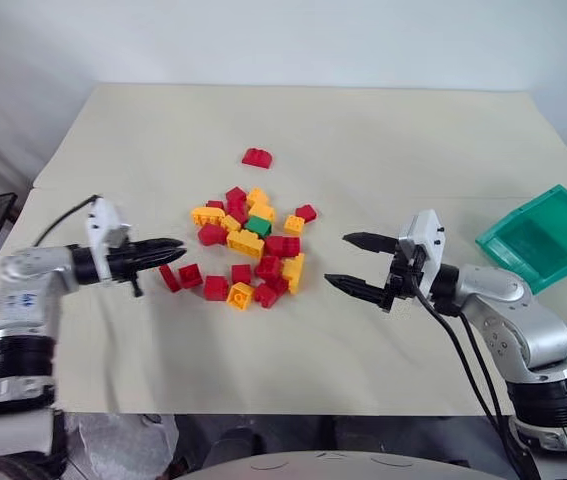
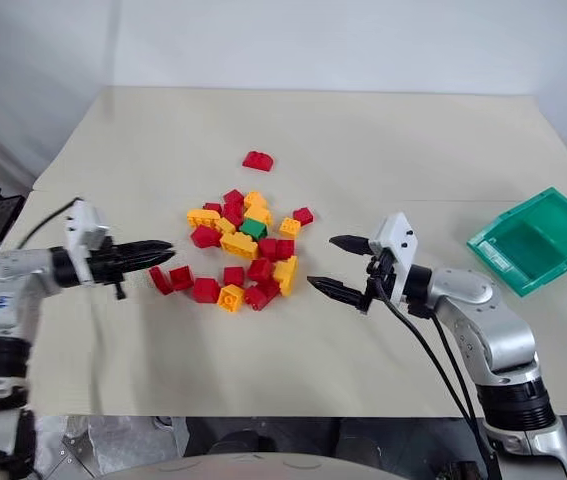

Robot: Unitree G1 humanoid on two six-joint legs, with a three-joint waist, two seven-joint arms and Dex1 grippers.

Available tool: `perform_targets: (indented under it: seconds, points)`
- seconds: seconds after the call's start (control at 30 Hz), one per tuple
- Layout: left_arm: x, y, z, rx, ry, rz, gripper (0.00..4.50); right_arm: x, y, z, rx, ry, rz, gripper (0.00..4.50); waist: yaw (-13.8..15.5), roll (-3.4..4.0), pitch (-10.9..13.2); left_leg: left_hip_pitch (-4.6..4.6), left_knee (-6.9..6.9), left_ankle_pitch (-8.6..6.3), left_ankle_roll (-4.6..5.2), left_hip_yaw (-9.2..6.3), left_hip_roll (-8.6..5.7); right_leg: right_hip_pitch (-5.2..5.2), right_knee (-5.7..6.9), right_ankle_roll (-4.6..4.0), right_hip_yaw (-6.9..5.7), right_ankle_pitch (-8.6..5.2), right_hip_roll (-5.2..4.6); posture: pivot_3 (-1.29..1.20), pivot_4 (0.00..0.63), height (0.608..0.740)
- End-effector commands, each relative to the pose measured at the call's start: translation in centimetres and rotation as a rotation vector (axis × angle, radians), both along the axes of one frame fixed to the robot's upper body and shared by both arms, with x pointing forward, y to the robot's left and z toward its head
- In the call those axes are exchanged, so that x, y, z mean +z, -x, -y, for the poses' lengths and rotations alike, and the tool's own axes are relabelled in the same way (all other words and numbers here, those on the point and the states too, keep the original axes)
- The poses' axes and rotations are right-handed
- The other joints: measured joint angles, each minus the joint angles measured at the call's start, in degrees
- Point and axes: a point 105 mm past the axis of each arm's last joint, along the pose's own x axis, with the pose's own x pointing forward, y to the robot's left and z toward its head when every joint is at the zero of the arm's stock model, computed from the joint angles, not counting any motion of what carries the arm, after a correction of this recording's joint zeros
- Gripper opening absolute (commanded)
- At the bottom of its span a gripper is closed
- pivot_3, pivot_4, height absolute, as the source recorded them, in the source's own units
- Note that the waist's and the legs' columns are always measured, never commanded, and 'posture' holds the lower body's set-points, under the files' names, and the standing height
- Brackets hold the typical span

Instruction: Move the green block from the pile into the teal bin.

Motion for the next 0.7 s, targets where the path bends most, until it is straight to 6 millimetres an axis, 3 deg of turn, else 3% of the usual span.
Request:
perform_targets:
  seconds: [0.03, 0.3, 0.47, 0.7]
  points:
    - [2.1, 1.4, -0.5, 0.000, 0.010, 0.062, 2.16, 1.0, 0.1, 0.3, 0.012, 0.002, 0.048, 4.50, 0.31, 0.02, 0.01, 0.00, 0.00, 0.00, 0.00, 0.00, 0.00, 0.00, -0.01, 0.00, 0.01, 0.00, 0.00, 0.00, 0.150, 0.740]
    - [2.7, 3.5, -1.9, 0.043, 0.001, 0.063, 4.49, 1.1, -0.2, -0.1, 0.038, -0.004, 0.047, 4.50, 0.20, 0.04, 0.02, 0.00, 0.00, -0.02, -0.03, -0.04, 0.00, 0.00, 0.01, -0.02, -0.01, -0.01, 0.00, 0.00, 0.150, 0.740]
    - [2.8, 2.6, 0.5, 0.040, 0.024, 0.124, 4.49, 1.3, -0.4, -0.2, 0.035, -0.010, 0.060, 4.50, 0.26, 0.07, 0.04, 0.00, 0.00, -0.02, -0.03, -0.02, 0.00, 0.00, 0.00, -0.02, 0.00, -0.01, -0.01, 0.00, 0.150, 0.740]
    - [1.4, -0.1, 6.6, 0.067, 0.039, 0.131, 4.49, 1.2, -0.1, 0.0, 0.005, -0.026, 0.065, 4.50, 0.57, 0.06, 0.04, 0.01, -0.01, -0.02, -0.03, 0.00, -0.05, 0.01, 0.03, -0.02, 0.02, 0.00, -0.02, 0.00, 0.150, 0.740]
